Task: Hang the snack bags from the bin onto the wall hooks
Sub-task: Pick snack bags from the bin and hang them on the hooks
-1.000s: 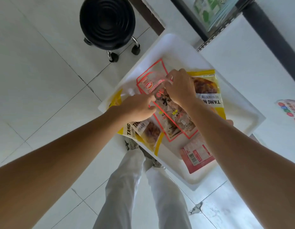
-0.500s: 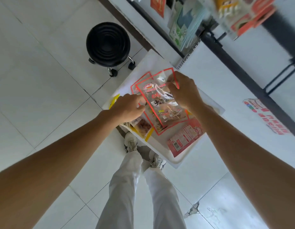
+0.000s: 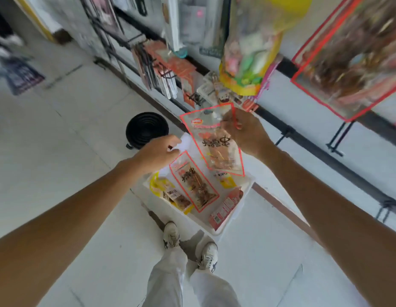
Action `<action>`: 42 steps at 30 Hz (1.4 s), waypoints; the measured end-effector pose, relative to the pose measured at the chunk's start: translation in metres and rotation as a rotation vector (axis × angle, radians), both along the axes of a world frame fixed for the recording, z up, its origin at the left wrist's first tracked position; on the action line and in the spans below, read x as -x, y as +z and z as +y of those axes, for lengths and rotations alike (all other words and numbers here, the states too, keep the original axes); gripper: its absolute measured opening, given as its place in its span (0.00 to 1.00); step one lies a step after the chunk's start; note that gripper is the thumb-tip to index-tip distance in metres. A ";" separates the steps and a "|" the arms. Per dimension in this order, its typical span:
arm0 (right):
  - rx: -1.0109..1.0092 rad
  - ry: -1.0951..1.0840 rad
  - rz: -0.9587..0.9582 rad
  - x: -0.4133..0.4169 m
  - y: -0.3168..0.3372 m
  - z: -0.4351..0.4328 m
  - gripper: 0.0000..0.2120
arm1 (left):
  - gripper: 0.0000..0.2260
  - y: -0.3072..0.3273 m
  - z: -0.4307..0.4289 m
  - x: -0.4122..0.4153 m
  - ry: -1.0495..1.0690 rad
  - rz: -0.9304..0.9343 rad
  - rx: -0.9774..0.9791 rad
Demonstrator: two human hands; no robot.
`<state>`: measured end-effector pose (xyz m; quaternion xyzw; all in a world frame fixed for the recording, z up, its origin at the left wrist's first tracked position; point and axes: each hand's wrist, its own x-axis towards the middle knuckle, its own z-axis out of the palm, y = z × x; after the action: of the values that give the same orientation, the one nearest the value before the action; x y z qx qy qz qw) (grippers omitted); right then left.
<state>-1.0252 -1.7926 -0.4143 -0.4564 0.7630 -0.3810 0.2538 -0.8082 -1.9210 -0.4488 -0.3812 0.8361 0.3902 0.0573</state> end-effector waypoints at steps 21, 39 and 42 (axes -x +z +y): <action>0.482 0.058 -0.003 -0.046 0.343 0.051 0.04 | 0.05 0.349 0.029 0.004 0.030 0.924 -0.042; 0.309 -0.264 0.721 -0.107 0.415 0.148 0.06 | 0.04 0.406 0.094 0.011 -0.357 1.040 -0.149; 0.307 -0.321 0.695 -0.103 0.417 0.180 0.06 | 0.07 0.405 0.118 0.026 -0.418 1.023 -0.154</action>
<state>-0.9222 -1.6124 0.0023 -0.4656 0.7990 -0.3484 -0.1528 -0.8338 -1.8031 -0.0437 0.0360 0.7844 0.5657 -0.2519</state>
